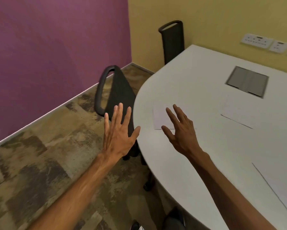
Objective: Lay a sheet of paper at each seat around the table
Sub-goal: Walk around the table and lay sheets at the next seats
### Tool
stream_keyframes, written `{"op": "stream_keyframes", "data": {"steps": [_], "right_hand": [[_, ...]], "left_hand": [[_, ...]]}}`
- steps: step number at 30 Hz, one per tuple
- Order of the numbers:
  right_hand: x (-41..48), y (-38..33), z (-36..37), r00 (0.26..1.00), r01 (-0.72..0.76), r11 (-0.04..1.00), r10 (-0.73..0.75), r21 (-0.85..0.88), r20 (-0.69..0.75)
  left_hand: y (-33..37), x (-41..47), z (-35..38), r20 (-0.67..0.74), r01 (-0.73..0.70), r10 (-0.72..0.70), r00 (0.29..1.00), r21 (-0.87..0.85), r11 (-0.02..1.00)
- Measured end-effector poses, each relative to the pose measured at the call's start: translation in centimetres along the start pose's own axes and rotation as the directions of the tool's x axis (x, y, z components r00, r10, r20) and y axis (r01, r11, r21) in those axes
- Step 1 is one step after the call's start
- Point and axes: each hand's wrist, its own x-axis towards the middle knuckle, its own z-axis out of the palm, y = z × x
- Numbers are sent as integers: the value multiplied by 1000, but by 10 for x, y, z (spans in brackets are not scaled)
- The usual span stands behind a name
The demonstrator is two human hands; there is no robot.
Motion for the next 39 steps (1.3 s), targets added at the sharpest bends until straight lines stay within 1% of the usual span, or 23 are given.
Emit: {"op": "stream_keyframes", "data": {"steps": [4,6,8,12,16,19,22,27,33,36,39], "right_hand": [[32,-51,31,996,82,997,-82,5,26],[51,-73,44,991,130,991,-130,6,36],[71,-95,56,983,177,984,-177,16,40],[114,-140,84,962,269,963,-270,28,37],[160,-183,116,941,332,942,-334,44,57],[198,-209,144,930,360,930,-364,68,49],[241,-229,170,929,362,928,-366,82,43],[312,-259,204,935,335,935,-345,116,78],[381,-280,229,941,303,946,-316,119,117],[414,-281,238,956,250,958,-267,139,120],[446,-276,248,972,189,975,-203,120,117]], "left_hand": [[-56,-8,-29,-45,85,-85,995,7,996],[-81,-9,-41,-60,135,-132,989,45,990],[-104,-9,-50,-63,190,-185,981,85,978],[-148,1,-64,-44,267,-264,964,107,958],[-197,20,-70,-15,301,-301,954,93,949],[-234,44,-71,8,296,-299,954,134,946],[-274,78,-73,48,277,-290,956,178,944],[-339,135,-77,96,238,-261,961,198,951],[-394,198,-77,97,243,-270,958,223,944],[-416,233,-71,77,243,-268,960,244,939],[-435,272,-63,79,198,-219,973,218,956]]}}
